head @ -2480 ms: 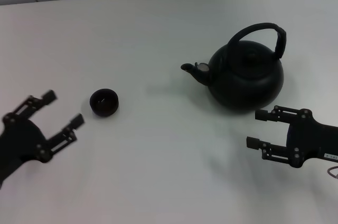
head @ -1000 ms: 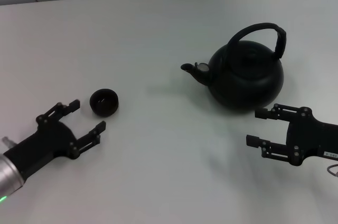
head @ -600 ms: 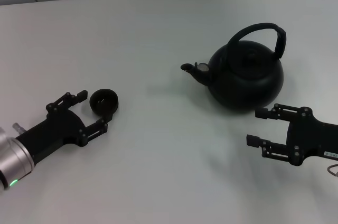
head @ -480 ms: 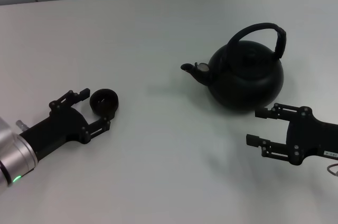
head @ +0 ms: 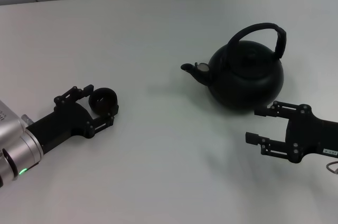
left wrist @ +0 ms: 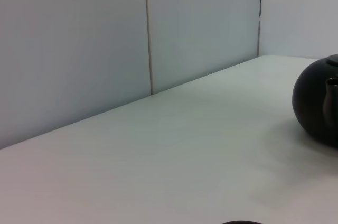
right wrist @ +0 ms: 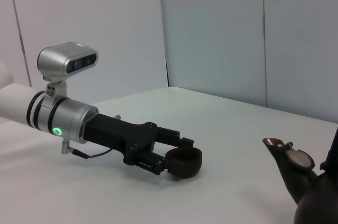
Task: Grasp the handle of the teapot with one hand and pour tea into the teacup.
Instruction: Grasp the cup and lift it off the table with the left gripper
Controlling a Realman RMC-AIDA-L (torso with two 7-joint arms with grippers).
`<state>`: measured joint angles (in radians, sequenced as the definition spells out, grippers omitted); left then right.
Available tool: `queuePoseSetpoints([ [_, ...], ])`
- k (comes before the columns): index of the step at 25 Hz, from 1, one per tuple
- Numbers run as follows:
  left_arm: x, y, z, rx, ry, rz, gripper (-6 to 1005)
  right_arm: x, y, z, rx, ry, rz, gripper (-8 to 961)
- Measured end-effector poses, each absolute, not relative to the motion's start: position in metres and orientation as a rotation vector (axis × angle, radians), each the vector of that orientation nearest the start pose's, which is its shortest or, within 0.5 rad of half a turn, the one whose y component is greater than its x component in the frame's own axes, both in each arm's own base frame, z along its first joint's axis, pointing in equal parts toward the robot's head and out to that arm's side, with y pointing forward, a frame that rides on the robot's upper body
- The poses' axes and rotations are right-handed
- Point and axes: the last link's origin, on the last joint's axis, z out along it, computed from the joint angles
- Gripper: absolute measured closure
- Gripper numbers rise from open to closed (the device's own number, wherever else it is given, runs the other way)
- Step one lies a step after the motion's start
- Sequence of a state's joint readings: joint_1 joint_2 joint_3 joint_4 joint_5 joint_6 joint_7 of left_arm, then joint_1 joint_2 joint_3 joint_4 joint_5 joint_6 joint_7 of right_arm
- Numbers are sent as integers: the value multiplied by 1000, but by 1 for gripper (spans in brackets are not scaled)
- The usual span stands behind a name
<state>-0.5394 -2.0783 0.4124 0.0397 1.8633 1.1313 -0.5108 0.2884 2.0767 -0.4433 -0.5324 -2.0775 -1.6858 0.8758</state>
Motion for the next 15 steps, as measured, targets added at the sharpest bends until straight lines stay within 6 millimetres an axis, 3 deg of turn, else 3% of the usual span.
queuePoseSetpoints([
  [9,-312,307,-82,-2395,-436,-542,201,338,236,3,-2561,429,725,286],
  [15,-309,305,-82,-2398,-429,-568,314,338,236,3,-2561,430,725,288],
])
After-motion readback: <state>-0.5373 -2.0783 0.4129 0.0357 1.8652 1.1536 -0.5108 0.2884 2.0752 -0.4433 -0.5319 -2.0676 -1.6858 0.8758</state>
